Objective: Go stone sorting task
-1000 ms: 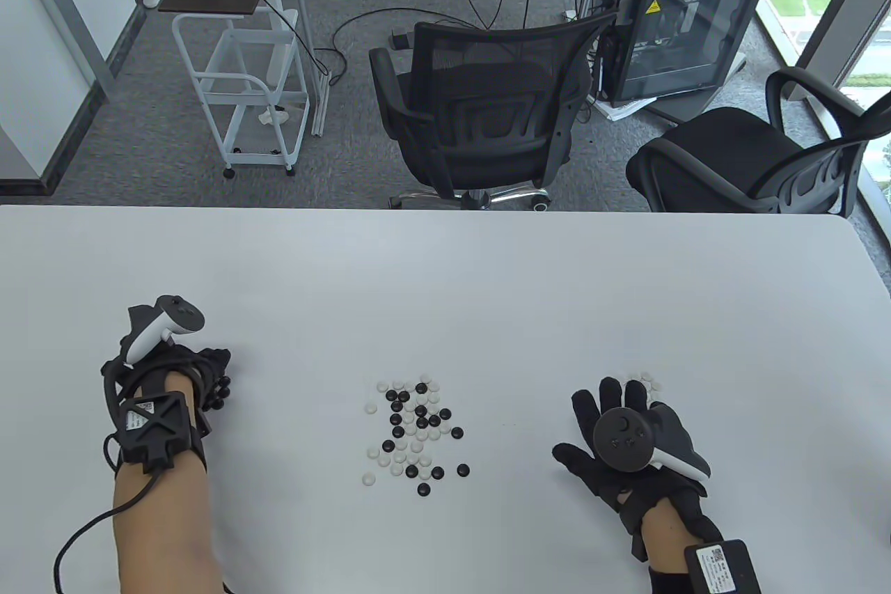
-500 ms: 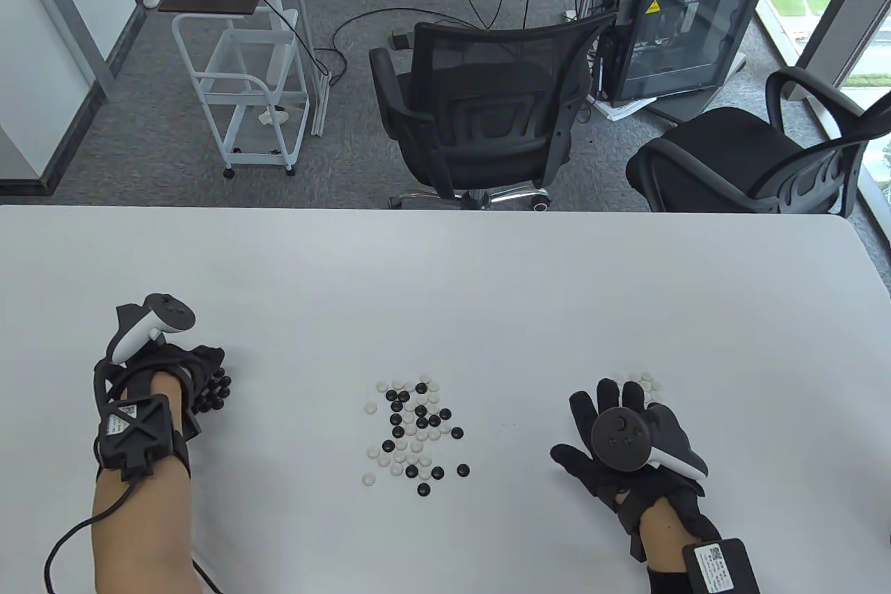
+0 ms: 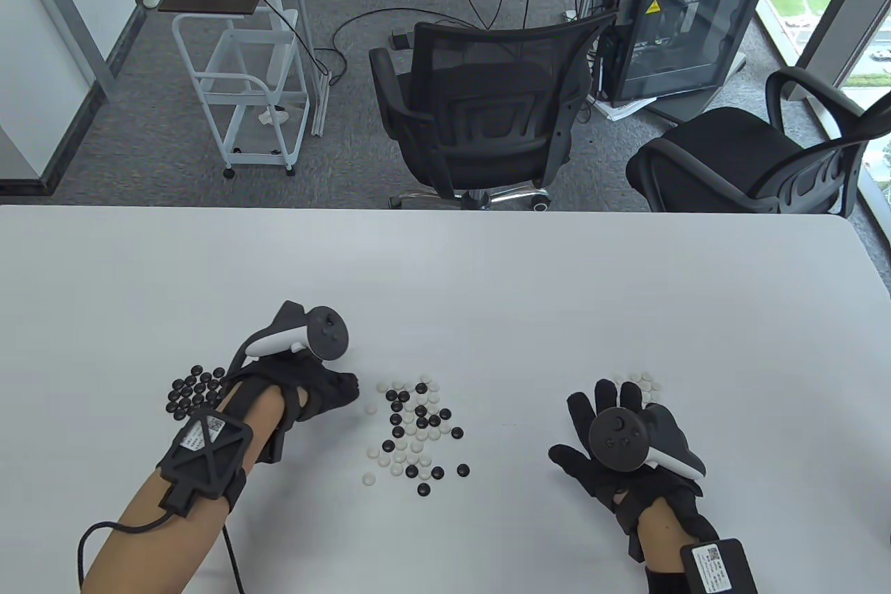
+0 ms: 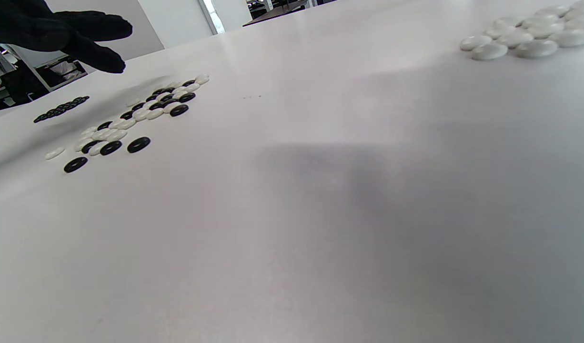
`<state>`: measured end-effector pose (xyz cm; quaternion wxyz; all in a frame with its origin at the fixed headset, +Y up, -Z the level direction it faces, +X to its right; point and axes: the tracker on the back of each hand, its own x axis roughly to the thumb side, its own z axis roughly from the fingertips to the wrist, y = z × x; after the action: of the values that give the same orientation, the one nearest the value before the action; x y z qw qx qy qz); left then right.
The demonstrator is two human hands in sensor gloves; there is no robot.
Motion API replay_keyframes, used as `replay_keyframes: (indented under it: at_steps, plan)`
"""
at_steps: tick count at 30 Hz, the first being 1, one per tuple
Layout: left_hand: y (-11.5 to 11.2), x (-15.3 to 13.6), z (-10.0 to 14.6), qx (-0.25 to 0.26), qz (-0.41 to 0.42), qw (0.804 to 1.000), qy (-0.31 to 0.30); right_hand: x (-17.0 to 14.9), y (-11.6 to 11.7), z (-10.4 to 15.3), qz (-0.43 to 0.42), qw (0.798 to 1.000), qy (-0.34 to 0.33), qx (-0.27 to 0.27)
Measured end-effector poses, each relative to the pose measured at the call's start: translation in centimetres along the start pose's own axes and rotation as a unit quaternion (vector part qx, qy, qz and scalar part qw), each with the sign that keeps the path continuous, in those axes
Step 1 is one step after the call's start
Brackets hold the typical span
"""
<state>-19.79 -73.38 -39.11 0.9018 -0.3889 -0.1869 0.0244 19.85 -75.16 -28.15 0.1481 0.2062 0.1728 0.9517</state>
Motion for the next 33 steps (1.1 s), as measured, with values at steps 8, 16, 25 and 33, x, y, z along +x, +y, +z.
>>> replay_keyframes:
  at_steps: [8,16,25,33]
  plan:
    - [-1.2,2.5,-3.2,-0.019,-0.021,1.000,-0.010,0.1,-0.1,0.1,0.001,1.000,-0.003,-0.004]
    - [-1.8,1.2,-3.1,-0.025,-0.012,1.000,-0.001,-0.4,-0.2,0.3,0.001,1.000,0.001,-0.005]
    - [-1.0,-5.0,-1.8,-0.013,0.033,0.996,0.087,-0.6,-0.2,0.5,0.001,1.000,0.004,-0.006]
    - [-0.9,-15.5,1.1,0.016,0.179,0.956,0.231,-0.5,-0.2,0.3,0.003,1.000,0.002,-0.003]
